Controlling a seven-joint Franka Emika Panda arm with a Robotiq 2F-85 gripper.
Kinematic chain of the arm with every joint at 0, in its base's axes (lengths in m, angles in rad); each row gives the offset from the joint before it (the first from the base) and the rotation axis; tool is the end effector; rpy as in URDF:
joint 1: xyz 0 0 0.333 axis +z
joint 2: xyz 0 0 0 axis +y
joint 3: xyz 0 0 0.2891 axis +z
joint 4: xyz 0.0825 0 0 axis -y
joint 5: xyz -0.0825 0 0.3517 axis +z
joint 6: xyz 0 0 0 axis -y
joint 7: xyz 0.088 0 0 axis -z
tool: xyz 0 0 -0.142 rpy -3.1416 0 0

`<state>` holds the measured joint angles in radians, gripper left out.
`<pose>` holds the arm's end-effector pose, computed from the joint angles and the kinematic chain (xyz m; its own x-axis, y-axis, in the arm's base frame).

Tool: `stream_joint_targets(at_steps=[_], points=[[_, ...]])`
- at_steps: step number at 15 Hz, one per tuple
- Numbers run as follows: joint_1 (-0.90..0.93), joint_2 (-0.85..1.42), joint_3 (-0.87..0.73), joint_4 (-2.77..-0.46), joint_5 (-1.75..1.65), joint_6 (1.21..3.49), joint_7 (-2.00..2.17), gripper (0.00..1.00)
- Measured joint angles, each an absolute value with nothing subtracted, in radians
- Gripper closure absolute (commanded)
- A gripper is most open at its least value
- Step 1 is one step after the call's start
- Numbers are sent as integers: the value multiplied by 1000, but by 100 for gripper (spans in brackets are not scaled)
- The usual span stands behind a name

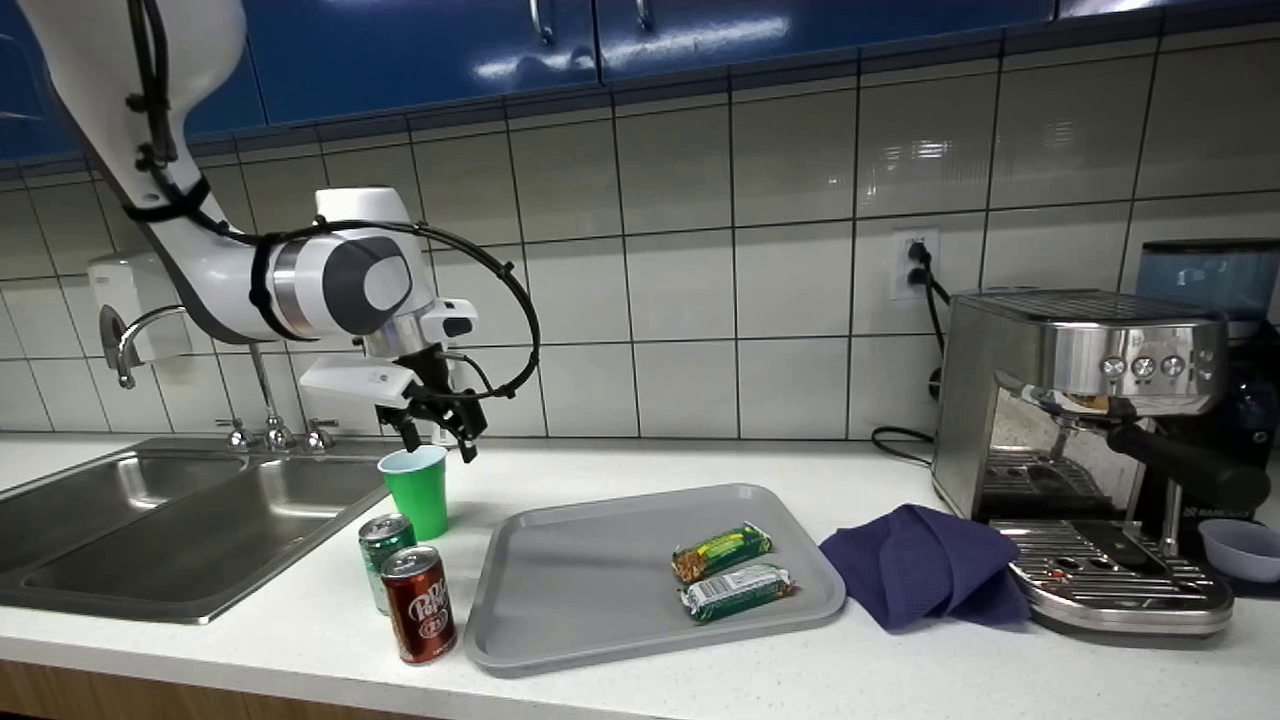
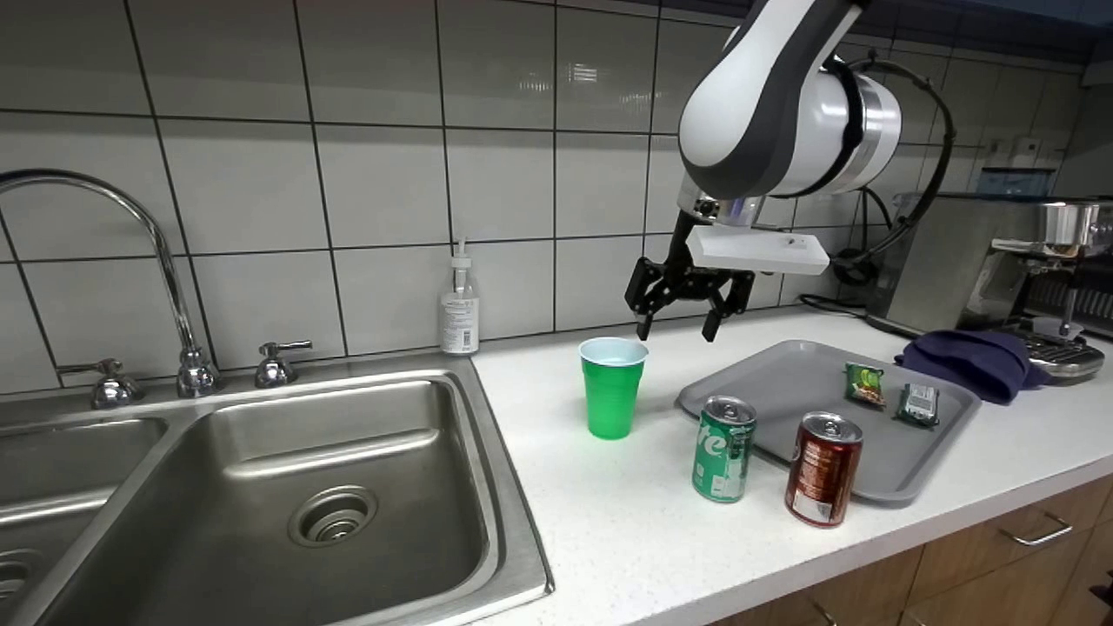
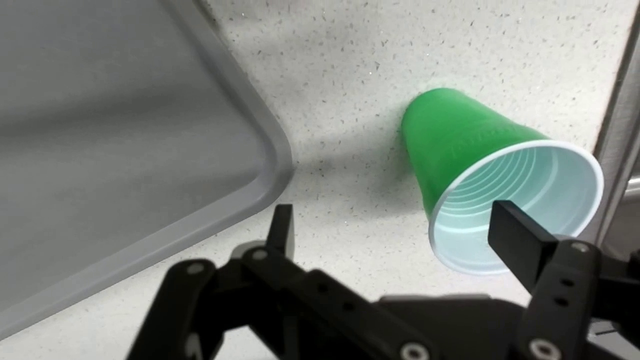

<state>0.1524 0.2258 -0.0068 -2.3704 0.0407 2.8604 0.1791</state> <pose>0.5149 0.0736 0.2243 0.9644 -0.0768 0.2531 -0.0621 -0.9959 -0.0657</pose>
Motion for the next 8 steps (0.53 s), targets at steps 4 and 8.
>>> stream_joint_targets(at_steps=[4, 8], points=[[148, 248, 4, -2357, 41, 2860, 168, 0], [145, 285, 13, -2322, 41, 2860, 164, 0]])
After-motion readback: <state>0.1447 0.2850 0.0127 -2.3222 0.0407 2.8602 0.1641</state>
